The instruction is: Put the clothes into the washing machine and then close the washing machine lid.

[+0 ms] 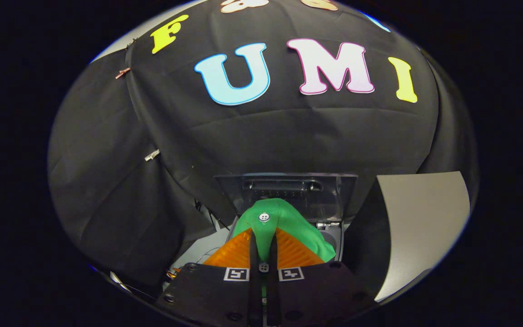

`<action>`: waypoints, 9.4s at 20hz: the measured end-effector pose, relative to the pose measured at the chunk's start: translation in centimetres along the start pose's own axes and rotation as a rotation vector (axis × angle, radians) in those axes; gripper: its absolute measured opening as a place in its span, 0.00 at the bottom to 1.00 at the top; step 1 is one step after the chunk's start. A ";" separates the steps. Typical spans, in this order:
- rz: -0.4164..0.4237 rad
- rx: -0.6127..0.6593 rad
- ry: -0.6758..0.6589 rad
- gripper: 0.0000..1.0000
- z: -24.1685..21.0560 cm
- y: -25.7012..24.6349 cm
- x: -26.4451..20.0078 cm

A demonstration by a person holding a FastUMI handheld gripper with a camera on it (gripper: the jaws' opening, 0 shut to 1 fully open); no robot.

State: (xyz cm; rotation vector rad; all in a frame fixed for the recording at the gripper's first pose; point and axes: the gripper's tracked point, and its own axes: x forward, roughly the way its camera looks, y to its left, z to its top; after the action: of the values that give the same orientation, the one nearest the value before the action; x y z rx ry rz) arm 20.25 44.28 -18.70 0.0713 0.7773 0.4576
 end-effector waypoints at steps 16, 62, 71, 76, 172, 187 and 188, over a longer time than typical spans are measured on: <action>-0.110 -0.047 0.094 0.09 -10.8 -3.6 17.6; -0.172 -0.045 -0.361 1.00 9.6 -4.0 15.6; -0.201 -0.058 -0.290 1.00 9.4 -5.7 18.9; -0.165 -0.082 -0.289 1.00 9.0 -5.3 18.6; -0.260 -0.164 -0.763 0.99 -12.2 -11.2 -36.7; -0.343 -0.123 -0.789 0.99 -13.2 -15.4 -41.9; -0.350 -0.117 -0.790 0.99 -13.2 -15.8 -42.1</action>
State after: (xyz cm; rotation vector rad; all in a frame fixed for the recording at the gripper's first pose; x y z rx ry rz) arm -9.12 10.89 -3.99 0.0026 -0.0206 0.1117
